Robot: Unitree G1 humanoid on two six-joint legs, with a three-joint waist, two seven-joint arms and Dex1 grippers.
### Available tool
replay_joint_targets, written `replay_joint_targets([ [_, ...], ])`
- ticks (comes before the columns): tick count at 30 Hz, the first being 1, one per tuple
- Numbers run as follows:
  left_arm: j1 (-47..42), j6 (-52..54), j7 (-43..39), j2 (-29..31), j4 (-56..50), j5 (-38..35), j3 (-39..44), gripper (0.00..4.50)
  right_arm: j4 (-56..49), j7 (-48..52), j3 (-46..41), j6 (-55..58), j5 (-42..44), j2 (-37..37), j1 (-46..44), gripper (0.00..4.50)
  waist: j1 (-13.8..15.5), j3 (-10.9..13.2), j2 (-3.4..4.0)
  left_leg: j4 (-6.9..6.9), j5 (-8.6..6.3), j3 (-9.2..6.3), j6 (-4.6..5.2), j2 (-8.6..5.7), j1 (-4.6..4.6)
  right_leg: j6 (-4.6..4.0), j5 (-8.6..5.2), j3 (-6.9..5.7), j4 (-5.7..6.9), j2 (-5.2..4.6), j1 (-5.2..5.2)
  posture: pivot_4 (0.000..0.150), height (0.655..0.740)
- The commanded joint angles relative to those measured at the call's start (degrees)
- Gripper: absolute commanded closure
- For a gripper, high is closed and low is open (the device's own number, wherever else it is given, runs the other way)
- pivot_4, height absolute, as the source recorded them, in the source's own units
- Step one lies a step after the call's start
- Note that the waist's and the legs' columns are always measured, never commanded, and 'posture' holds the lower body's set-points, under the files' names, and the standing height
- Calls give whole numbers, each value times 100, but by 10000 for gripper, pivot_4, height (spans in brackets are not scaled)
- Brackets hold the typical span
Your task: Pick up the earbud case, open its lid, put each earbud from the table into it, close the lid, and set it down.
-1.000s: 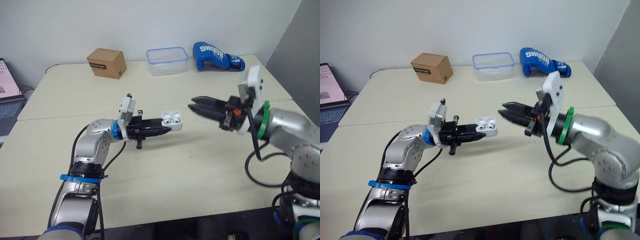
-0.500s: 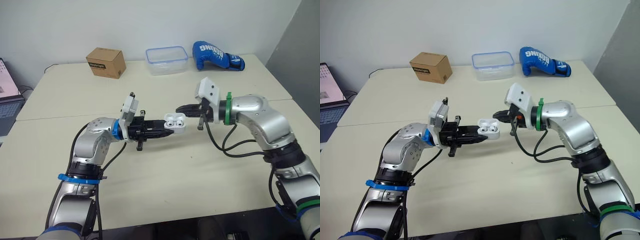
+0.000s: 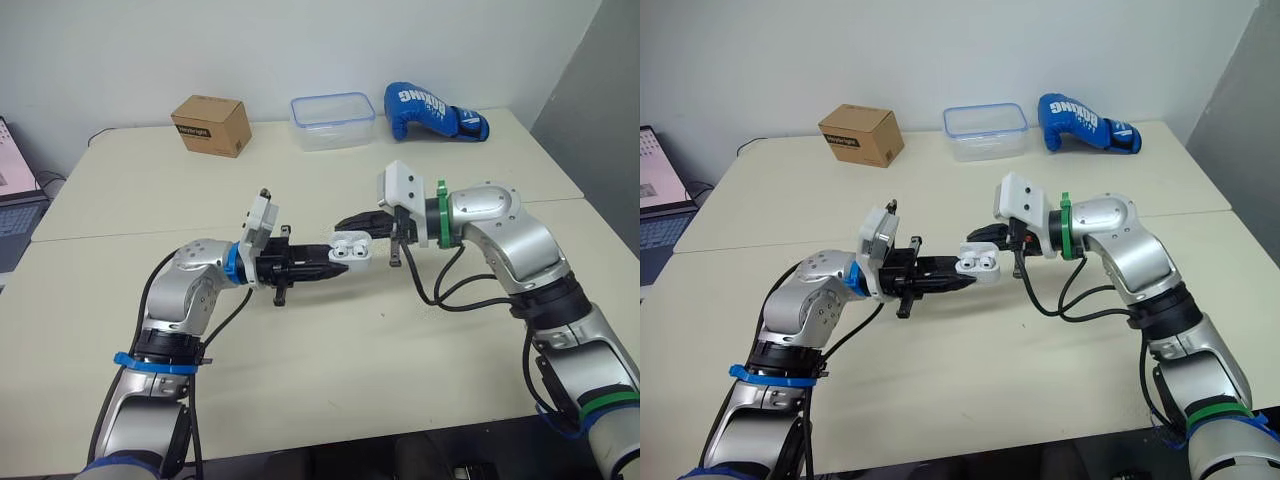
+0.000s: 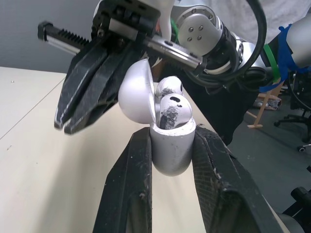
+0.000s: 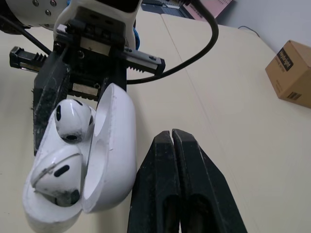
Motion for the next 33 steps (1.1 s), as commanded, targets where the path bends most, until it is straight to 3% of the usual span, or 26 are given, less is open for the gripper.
replay_joint_targets([
  [1,-23,-78,-28,77,-112,-47,15,37152,-325,63,-254,-61,61,-22,-115,44468,0,0,0,0,0,0,0,0,0,0,0,0,0,0,0,1500,7307],
  [16,-21,-294,-31,61,138,-74,61,37152,-586,207,-188,13,-109,-144,101,44468,1,0,0,0,0,1,0,-1,0,0,0,0,1,0,0,1500,7307],
  [33,-239,147,295,-19,235,-278,275,37152,-1100,499,-66,0,-110,-416,448,44468,2,0,0,0,0,1,0,-1,0,0,0,0,0,-1,0,1500,7307],
])
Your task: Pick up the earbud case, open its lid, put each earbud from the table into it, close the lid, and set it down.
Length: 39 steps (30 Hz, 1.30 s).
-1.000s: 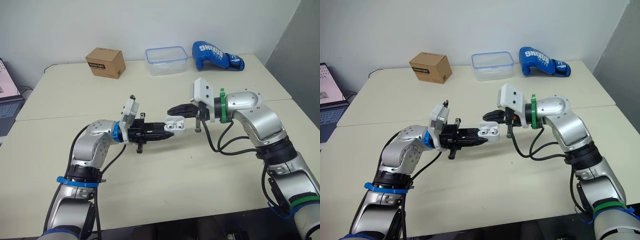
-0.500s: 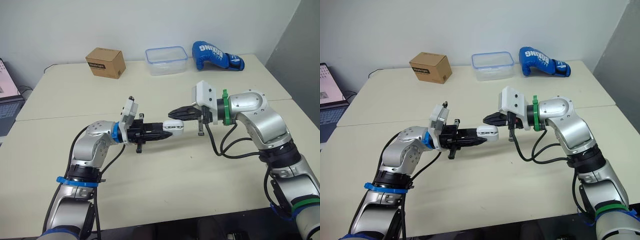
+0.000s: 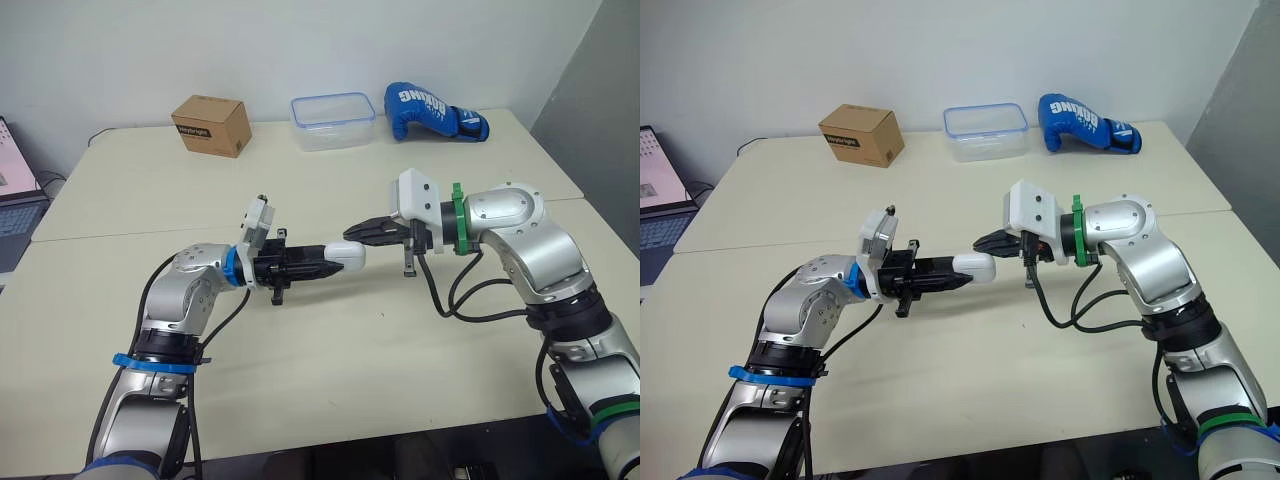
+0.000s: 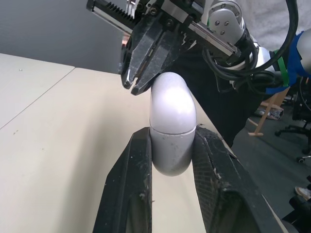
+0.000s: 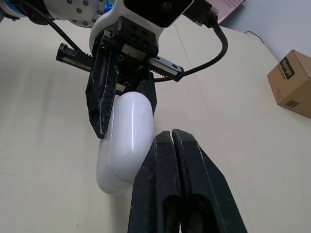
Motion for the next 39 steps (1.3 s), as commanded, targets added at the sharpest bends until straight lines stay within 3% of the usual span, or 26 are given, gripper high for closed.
replay_joint_targets([
  [1,-239,64,190,-35,-77,-185,221,37152,-351,166,94,-40,-4,-37,119,44468,1,0,0,0,0,-1,0,0,0,0,0,-1,0,0,0,1500,7307],
  [5,-274,348,513,-37,-126,-50,147,37152,-343,-185,-195,409,49,-93,147,44468,4,0,0,0,0,0,0,0,0,0,0,0,1,0,1,1500,7307],
  [11,-516,1642,1877,7,-234,507,-263,37152,-671,-536,-1260,1632,700,-601,631,44468,89,0,-1,2,0,-2,0,-3,-2,0,0,-1,1,-1,2,1500,7307],
  [19,-1171,3318,1831,-217,537,80,-401,37152,-1448,-924,-1716,2374,1214,-865,1391,44468,68,1,-1,3,0,7,1,-2,1,0,0,3,11,0,2,1500,7307],
  [26,-1419,3204,2002,-567,1291,332,-509,37152,-1887,-1303,-1775,2690,1451,-847,1860,44468,84,1,-3,3,0,5,1,-3,-2,0,0,1,2,-1,2,1500,7307],
  [39,-1352,3096,2072,-596,1810,798,-662,37152,-2312,-1492,-1691,2849,1760,-953,2302,44468,86,1,-3,3,0,6,1,-3,-2,0,0,2,3,-2,2,1500,7307],
])
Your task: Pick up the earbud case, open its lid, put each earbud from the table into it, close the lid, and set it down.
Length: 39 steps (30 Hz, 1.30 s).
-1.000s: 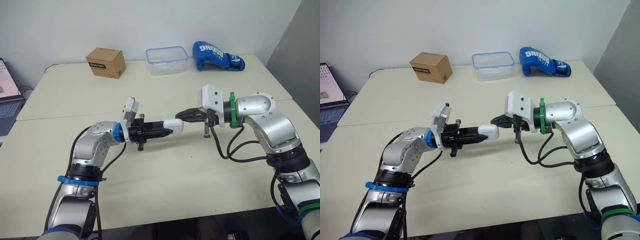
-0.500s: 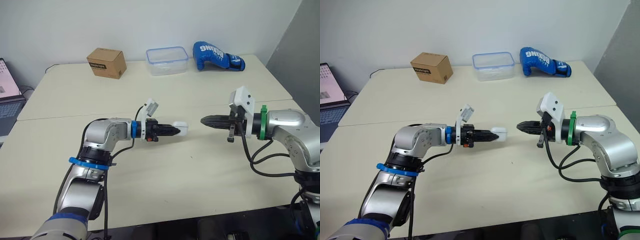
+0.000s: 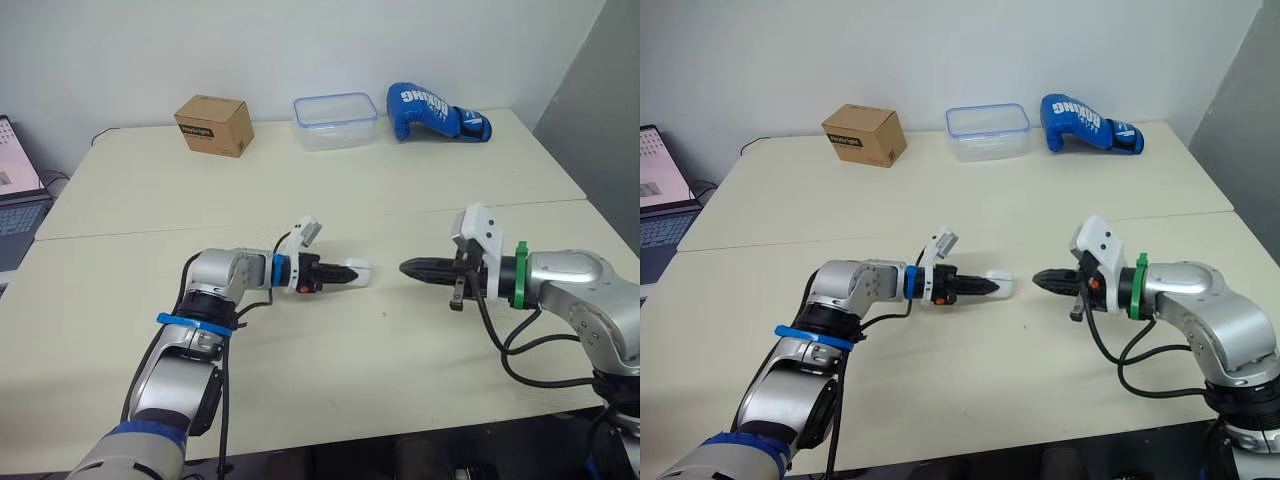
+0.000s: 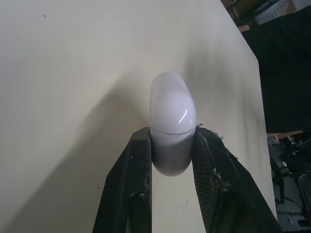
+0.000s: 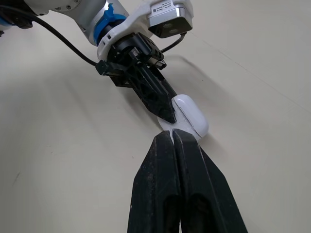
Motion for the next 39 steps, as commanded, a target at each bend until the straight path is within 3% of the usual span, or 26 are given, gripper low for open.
replay_joint_targets([
  [1,-44,-191,57,-1,10,122,-15,37152,-248,-6,-79,-23,141,-102,32,44468,1,0,0,0,0,0,0,0,0,0,0,0,0,0,0,1500,7307],
  [6,-64,-220,188,-16,215,262,-28,37152,-252,25,-29,-67,133,-141,92,44468,6,0,0,0,0,0,0,0,1,0,0,-1,0,0,1,1500,7307],
  [18,54,8,143,343,-70,420,-117,523,-248,16,36,-135,122,-155,127,45000,-3,-2,-1,4,0,0,0,1,10,1,0,1,9,1,8,1500,7307],
  [26,929,-94,173,1380,-1470,470,-147,523,-229,-11,74,-242,69,-106,171,45000,-88,-4,2,-4,0,4,0,7,11,0,0,6,5,4,1,1500,7307],
  [30,1608,-226,453,1696,-2357,272,408,523,-214,-174,14,-374,48,50,273,45000,-75,-4,2,-4,0,2,0,7,12,0,0,8,6,3,2,1500,7307],
  [39,3412,-1517,1300,1497,-3701,159,1773,523,-986,-828,-365,-268,504,626,1408,45000,26,-4,2,-8,-1,-1,-1,7,5,0,0,7,-4,0,-1,1500,7307],
])
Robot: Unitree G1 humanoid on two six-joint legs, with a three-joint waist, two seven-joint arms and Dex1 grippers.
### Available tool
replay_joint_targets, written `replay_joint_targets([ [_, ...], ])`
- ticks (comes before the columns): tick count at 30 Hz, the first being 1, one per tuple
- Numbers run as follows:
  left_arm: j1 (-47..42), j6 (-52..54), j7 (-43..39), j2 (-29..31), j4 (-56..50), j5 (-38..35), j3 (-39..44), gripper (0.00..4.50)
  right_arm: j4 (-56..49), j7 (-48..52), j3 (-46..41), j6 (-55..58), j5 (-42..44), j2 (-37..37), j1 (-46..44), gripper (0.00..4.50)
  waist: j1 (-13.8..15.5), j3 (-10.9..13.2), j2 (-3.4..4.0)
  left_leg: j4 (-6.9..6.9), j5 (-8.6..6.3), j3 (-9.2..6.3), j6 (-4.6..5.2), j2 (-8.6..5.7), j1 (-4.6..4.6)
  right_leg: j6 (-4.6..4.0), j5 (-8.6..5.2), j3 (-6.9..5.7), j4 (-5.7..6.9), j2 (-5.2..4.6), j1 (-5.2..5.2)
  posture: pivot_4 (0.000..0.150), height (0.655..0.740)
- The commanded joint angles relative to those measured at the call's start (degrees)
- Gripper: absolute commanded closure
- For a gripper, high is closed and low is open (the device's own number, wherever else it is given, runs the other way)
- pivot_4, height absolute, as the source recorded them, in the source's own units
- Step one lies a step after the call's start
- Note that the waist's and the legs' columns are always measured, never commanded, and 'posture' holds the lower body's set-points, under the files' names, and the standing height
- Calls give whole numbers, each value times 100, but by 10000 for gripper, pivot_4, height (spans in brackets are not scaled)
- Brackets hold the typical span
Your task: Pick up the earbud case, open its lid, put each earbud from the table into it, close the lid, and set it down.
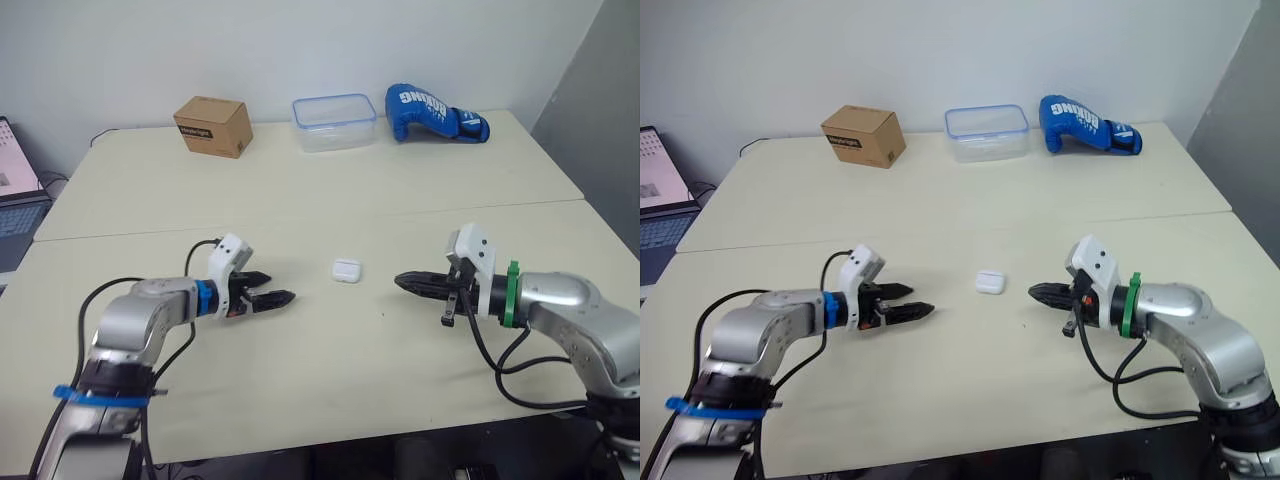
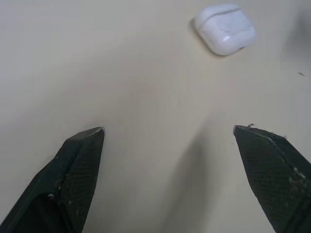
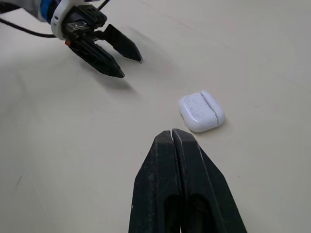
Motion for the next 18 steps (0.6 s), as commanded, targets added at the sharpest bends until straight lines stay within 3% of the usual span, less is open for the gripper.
replay_joint_targets([
  [1,505,-676,453,-201,-584,18,491,523,-520,-234,-296,-52,314,151,420,45000,14,0,0,0,0,1,0,-2,-1,0,0,1,-1,-2,0,1500,7307],
  [4,1078,-1410,961,-424,-831,317,756,523,-713,-297,-368,-291,365,266,1027,45000,67,-4,-6,4,0,0,1,-2,1,-1,1,-1,3,-3,6,1500,7307],
  [9,1924,-1753,1184,-496,-1200,311,1075,523,-968,-264,-600,-697,381,281,1865,45000,112,-4,-5,2,-1,7,3,-1,7,0,1,1,4,-1,8,1500,7307],
  [18,2705,-2077,1257,-776,-1647,97,1124,523,-1033,-14,-727,-915,635,7,2341,45000,144,-6,-8,2,-13,4,25,2,24,0,0,-8,-1,1,35,1500,7307],
])
